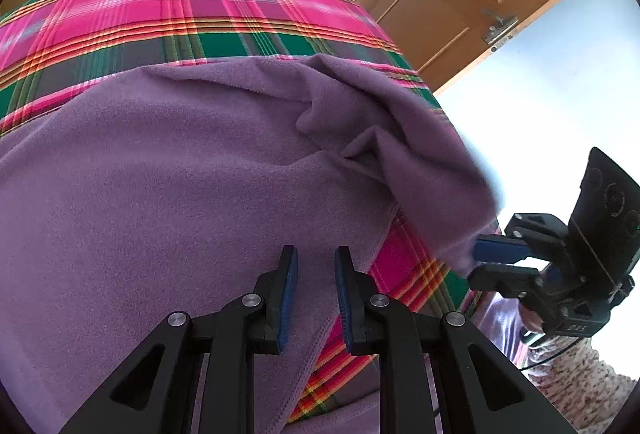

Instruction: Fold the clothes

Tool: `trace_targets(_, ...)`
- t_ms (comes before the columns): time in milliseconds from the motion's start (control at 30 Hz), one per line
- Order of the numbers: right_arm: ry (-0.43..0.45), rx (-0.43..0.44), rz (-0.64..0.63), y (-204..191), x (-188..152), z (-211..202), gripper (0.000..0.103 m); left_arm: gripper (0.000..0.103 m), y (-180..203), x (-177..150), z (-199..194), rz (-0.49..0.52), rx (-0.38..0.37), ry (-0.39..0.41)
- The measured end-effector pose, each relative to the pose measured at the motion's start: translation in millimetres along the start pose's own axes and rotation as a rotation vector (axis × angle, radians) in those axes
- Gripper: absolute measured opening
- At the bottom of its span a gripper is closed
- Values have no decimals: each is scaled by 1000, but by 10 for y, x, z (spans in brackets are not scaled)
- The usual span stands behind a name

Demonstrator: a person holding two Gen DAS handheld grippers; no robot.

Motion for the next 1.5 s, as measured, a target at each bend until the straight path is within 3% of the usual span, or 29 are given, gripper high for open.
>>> trace_targets(67,-13,-19,-35,-56,-7,-29,24,19,3,7,5,4,2,1)
trace_targets(167,-8,-28,-41,-49,3,-59,24,19,19,8,6,12,10,5)
trace_targets(467,80,-189,321,670,139,21,35,19,49,8,14,20,17,15)
trace_targets(700,44,-162,390,830,227,243,37,19,53,6,5,26,24,13)
trace_targets(800,57,-154,397,835,216,252,26,19,66,10,6,30,31,13)
trace_targets(867,63,-167,384,818,210,242,12,19,72,14,8,32,36,11)
trace_targets(1100,143,-184,418,877,220,86,8,20,111,43,24,39,65,-9)
trace_targets(1500,292,-366,518,1202,218,-283,7,20,264,271,172,64,94,-35)
Point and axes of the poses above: each gripper's, at about its wrist camera, not at the fingertips, and z roughly the way its jaws point, y to its right, x to its top, the point moved 1 cm from there along z, roughly the way its jaws point, and after that the axes turned 1 degree about y, right-handed, at the moved point
